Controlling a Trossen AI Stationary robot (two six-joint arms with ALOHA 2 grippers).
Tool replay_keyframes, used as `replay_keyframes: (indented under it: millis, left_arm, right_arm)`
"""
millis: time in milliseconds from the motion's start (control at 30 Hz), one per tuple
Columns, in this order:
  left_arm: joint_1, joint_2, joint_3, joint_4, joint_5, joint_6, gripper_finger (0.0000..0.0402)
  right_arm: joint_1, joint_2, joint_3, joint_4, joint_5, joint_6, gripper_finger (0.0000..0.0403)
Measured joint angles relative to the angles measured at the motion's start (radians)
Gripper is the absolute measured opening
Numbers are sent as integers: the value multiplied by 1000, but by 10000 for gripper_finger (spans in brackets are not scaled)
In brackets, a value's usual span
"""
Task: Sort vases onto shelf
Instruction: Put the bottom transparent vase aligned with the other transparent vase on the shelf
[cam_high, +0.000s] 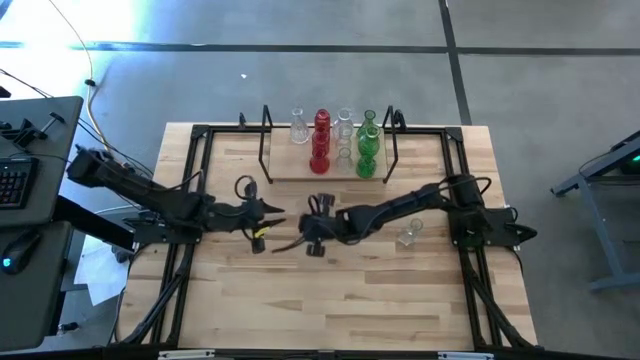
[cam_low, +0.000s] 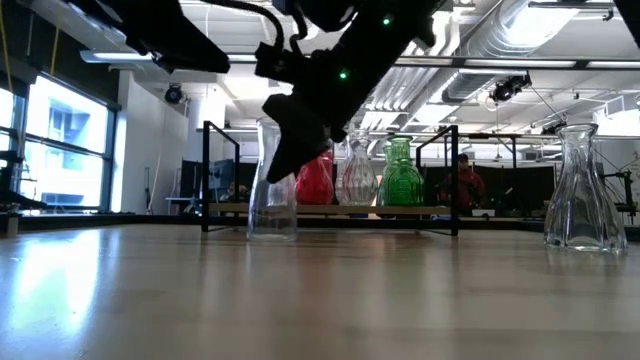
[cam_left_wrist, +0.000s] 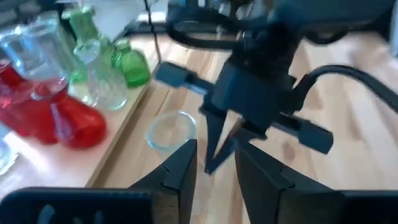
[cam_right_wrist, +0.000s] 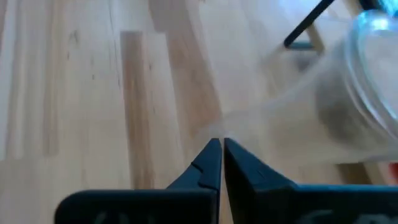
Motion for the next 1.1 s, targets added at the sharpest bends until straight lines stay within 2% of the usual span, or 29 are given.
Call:
replay_keyframes:
  millis: [67, 267, 433, 500, 667, 833, 933, 1100]
  left_arm:
    - [29, 10, 62, -128, 26, -11, 108]
    - [144, 38, 258, -509, 193, -23, 129]
    - [251, 72, 410, -715, 293, 28, 145]
    - [295, 99, 477, -774, 332, 44, 150]
    - [391, 193, 649, -947, 411, 105, 154]
    - [456, 310, 801, -1096, 483, 156, 154]
    - [474, 368, 864, -1162, 496, 183, 154]
    - [486, 441, 925, -1199, 500, 223, 154]
  right_arm:
    - [-18, 0, 0, 27, -4, -22, 0]
    - [-61, 0, -23, 131, -75, -84, 0]
    - [-89, 2, -67, 263, -126, -129, 0]
    - [-95, 2, -84, 301, -160, -146, 0]
    - [-62, -37, -125, 339, -165, -188, 0]
    - [-42, -124, -338, 546, -151, -159, 0]
    - [-44, -172, -461, 681, -93, -108, 0]
    - [-70, -187, -529, 811, -43, -90, 0]
